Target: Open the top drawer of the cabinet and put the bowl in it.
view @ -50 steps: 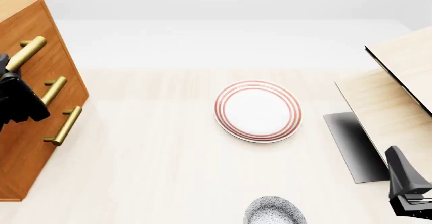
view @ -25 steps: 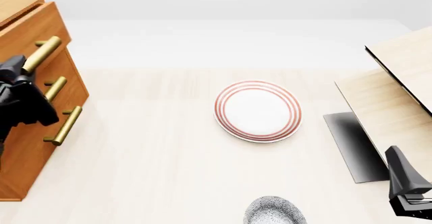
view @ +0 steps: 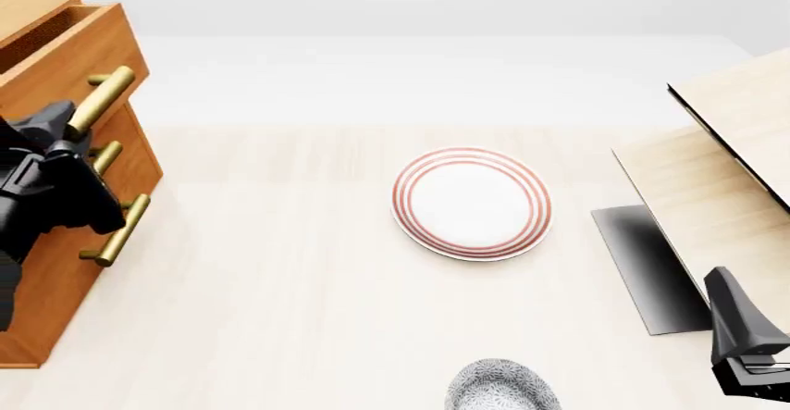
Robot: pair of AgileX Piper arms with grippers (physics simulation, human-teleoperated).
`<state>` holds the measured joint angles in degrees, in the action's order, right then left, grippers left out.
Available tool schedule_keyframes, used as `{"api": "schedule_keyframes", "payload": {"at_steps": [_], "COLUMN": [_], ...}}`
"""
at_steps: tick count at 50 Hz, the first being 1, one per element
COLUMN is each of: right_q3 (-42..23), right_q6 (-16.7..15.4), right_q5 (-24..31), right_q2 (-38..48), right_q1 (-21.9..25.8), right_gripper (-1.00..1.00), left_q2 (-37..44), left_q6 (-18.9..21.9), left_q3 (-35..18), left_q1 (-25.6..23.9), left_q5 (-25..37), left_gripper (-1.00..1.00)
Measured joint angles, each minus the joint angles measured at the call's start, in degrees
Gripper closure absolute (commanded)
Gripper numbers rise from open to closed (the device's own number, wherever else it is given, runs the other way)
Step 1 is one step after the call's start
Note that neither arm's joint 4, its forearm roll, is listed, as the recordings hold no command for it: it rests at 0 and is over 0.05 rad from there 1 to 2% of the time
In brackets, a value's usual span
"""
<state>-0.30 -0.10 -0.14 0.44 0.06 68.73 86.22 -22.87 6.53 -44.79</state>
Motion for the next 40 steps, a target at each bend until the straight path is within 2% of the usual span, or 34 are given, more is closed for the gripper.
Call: {"api": "schedule_keyframes", "payload": {"at_steps": [40], "right_q3": [0.00], "right_q6": [0.00], "right_q5": [0.00], "right_q2": [0.00], "right_q1": [0.00], "right_gripper": [-1.00], "left_q2": [1.95], "left_q6": [1.11], "left_q3": [1.55], "left_q1": [-4.75], "left_q5": [-5.90], "left_gripper": [1.00]}}
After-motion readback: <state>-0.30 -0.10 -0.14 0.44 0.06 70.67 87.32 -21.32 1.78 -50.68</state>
